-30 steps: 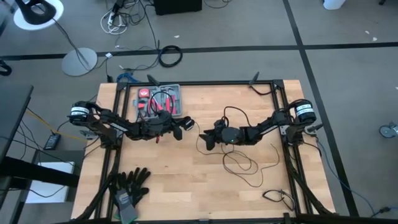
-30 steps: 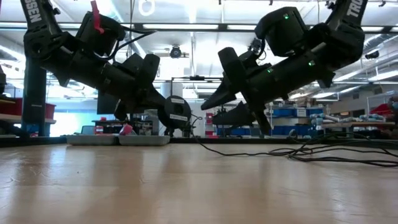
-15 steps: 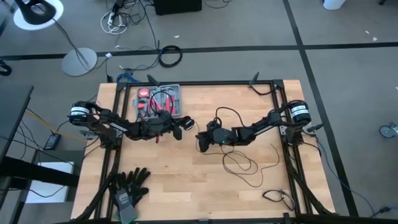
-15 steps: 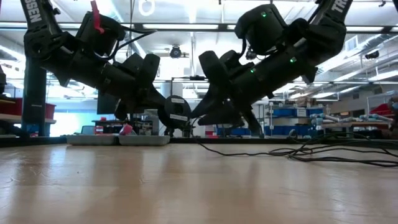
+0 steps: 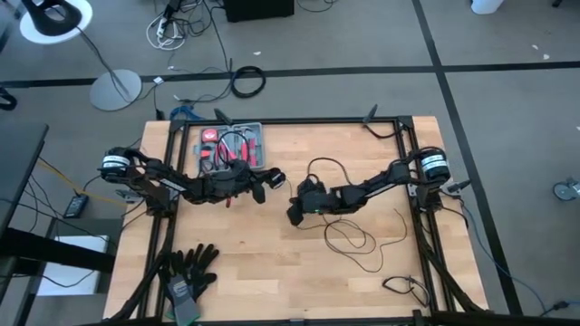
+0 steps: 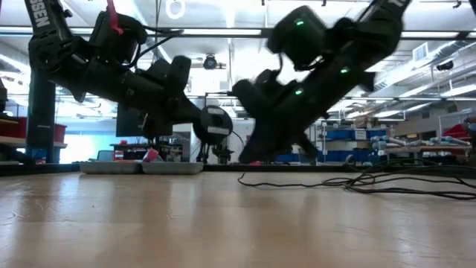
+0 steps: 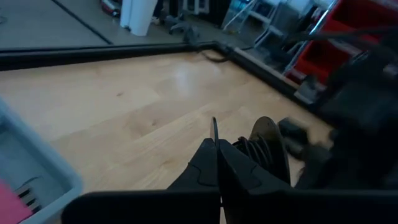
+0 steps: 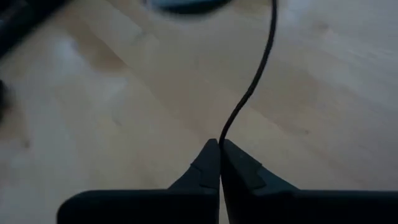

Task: Coil cords
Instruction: Coil the black wire onto the spool

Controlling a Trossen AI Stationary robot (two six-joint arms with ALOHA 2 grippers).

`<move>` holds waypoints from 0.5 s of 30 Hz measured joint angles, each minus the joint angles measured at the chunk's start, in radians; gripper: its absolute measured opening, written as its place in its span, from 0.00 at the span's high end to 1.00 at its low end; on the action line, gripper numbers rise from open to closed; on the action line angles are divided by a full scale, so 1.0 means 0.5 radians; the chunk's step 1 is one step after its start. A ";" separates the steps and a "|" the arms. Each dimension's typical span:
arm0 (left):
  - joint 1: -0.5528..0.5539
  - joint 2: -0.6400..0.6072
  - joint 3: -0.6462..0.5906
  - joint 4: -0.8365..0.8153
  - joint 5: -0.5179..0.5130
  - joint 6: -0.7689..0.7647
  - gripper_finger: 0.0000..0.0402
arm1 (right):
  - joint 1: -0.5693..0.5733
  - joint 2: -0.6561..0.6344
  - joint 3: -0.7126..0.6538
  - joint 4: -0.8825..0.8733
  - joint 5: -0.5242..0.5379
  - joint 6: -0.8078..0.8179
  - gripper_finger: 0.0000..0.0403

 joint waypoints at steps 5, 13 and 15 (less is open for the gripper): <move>0.000 0.000 0.002 0.078 0.036 -0.048 1.00 | -0.001 0.258 0.316 -0.046 -0.141 -0.244 1.00; -0.004 0.000 0.001 -0.230 0.016 -0.146 1.00 | 0.033 0.468 0.751 -0.092 -0.284 -0.891 1.00; -0.015 0.000 0.004 -0.296 0.017 -0.149 1.00 | 0.023 0.454 0.782 -0.144 -0.287 -0.989 1.00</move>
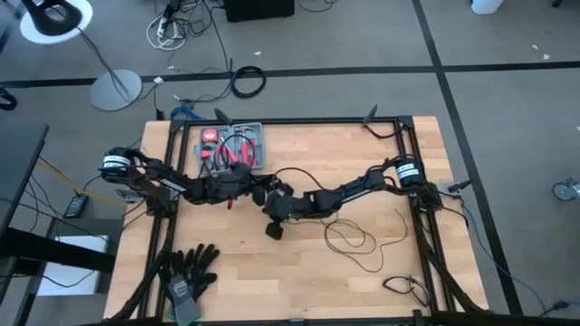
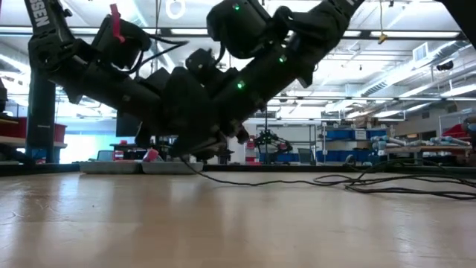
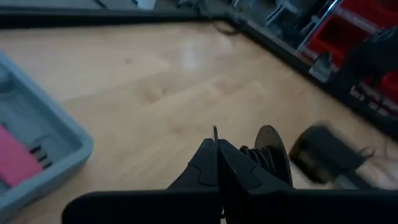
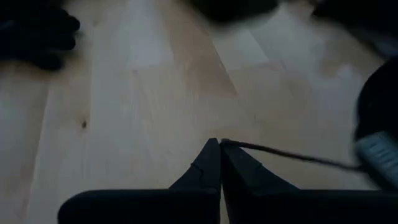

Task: Coil cords
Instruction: Coil the black wire onto the spool

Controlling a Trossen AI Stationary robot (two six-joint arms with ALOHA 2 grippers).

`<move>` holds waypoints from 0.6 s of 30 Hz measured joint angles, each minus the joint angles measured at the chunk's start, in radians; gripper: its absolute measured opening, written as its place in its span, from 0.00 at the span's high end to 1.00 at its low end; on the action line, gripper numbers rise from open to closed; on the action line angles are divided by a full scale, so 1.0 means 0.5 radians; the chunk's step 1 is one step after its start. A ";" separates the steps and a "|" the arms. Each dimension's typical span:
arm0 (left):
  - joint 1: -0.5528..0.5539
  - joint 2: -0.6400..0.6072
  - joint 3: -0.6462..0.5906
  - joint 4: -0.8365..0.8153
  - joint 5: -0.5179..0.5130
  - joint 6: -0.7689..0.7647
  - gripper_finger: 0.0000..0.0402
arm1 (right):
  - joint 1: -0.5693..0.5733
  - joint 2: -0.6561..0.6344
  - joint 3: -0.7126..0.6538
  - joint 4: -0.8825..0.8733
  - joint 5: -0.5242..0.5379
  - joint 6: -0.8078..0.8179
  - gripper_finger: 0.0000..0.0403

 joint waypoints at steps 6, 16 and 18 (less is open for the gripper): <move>-0.014 -0.001 0.018 -0.224 0.184 0.000 1.00 | -0.109 -0.152 0.003 -0.123 -0.146 -0.136 1.00; -0.013 -0.004 0.062 -0.348 0.392 0.071 1.00 | -0.289 -0.387 0.001 -0.572 -0.297 -0.135 1.00; -0.013 -0.004 0.063 -0.347 0.404 0.084 1.00 | -0.303 -0.432 0.002 -0.726 -0.258 -0.090 1.00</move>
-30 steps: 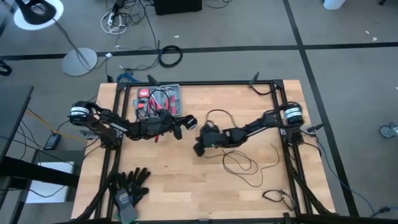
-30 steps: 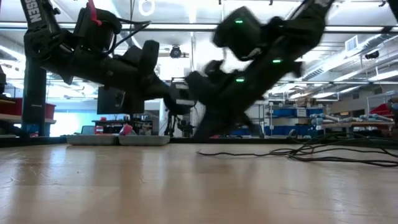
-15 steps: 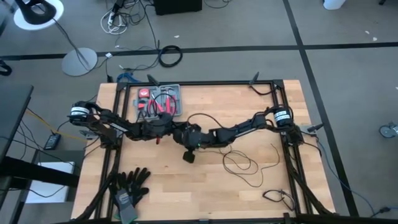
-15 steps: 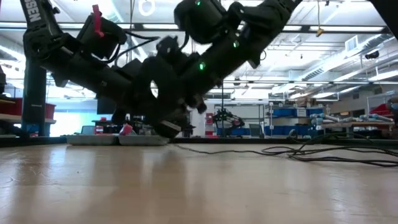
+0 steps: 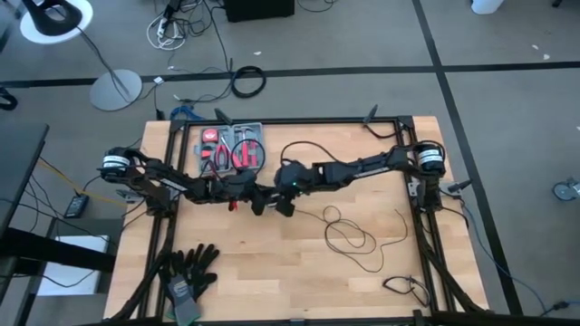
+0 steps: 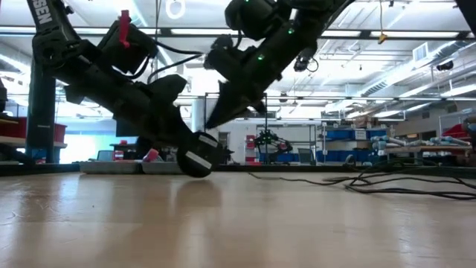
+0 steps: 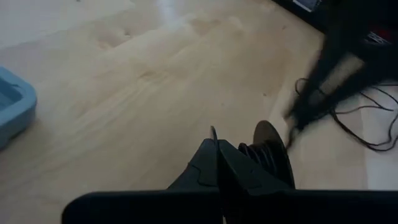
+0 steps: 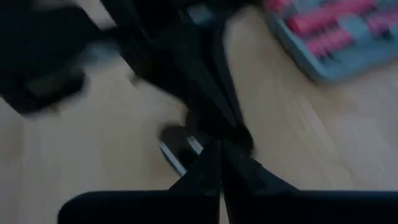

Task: Coil cords
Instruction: Coil the black wire onto the spool

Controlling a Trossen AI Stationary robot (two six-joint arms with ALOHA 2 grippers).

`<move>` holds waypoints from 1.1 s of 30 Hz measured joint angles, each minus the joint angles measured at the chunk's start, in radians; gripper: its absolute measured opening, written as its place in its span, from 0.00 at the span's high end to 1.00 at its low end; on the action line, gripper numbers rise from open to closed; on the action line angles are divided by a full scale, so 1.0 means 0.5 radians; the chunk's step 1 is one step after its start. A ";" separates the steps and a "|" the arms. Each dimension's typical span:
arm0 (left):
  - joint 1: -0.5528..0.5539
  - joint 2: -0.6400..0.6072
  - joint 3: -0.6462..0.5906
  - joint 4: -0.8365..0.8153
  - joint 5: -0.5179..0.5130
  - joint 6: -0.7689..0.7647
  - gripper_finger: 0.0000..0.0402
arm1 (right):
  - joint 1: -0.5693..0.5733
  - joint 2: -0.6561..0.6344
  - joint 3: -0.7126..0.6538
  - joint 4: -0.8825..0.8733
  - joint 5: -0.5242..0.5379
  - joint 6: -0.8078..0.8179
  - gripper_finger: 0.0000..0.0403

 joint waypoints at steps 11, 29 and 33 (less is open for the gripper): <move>-0.002 0.002 -0.004 -0.012 -0.044 -0.002 1.00 | 0.040 -0.019 -0.026 -0.463 0.200 0.186 0.86; -0.001 0.002 -0.004 -0.022 -0.053 -0.005 1.00 | 0.401 -0.348 -0.489 -0.451 0.811 0.514 0.77; -0.002 0.002 -0.004 -0.022 -0.052 -0.005 1.00 | 0.499 -0.596 -0.801 -0.178 0.968 0.569 0.77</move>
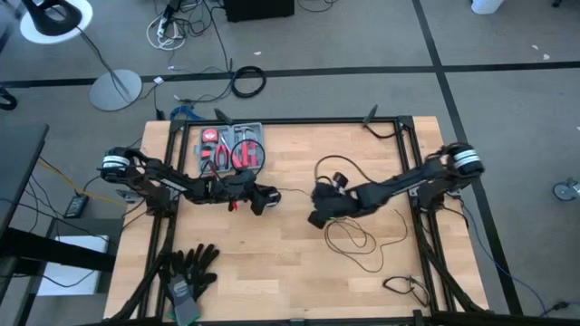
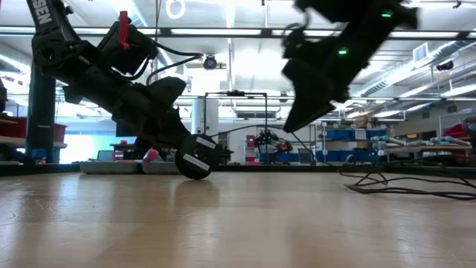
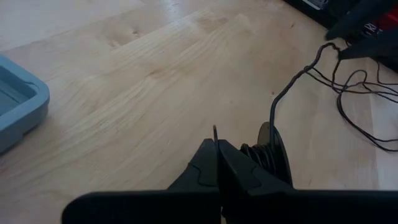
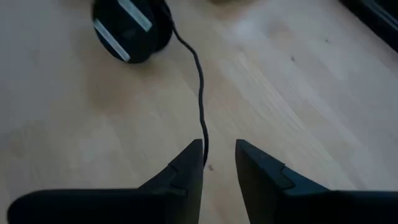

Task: Coil cords
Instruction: Coil the black wire onto the spool

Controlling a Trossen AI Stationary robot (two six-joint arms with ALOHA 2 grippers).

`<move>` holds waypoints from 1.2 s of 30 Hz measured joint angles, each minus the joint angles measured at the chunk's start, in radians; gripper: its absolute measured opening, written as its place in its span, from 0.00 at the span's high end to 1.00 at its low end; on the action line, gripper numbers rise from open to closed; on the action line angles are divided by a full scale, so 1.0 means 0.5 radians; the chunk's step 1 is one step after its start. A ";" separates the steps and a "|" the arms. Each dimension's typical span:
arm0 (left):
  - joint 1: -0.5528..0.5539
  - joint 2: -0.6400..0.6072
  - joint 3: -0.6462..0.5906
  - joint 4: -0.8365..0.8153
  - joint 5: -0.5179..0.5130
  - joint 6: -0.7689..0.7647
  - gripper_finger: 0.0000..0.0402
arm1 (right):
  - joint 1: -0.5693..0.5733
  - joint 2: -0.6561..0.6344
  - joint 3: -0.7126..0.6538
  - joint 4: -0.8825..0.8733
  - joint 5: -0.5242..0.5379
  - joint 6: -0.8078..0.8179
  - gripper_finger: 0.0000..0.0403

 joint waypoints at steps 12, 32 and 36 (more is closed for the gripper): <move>0.000 0.002 -0.002 0.037 0.011 0.080 1.00 | 0.043 0.064 -0.814 2.041 -0.035 0.100 0.77; 0.000 0.002 -0.001 0.029 -0.010 0.082 1.00 | 0.040 0.352 -0.508 1.778 -0.186 0.046 0.68; 0.000 0.002 -0.001 0.031 -0.010 0.079 1.00 | 0.040 0.352 -0.508 1.746 -0.239 0.073 0.80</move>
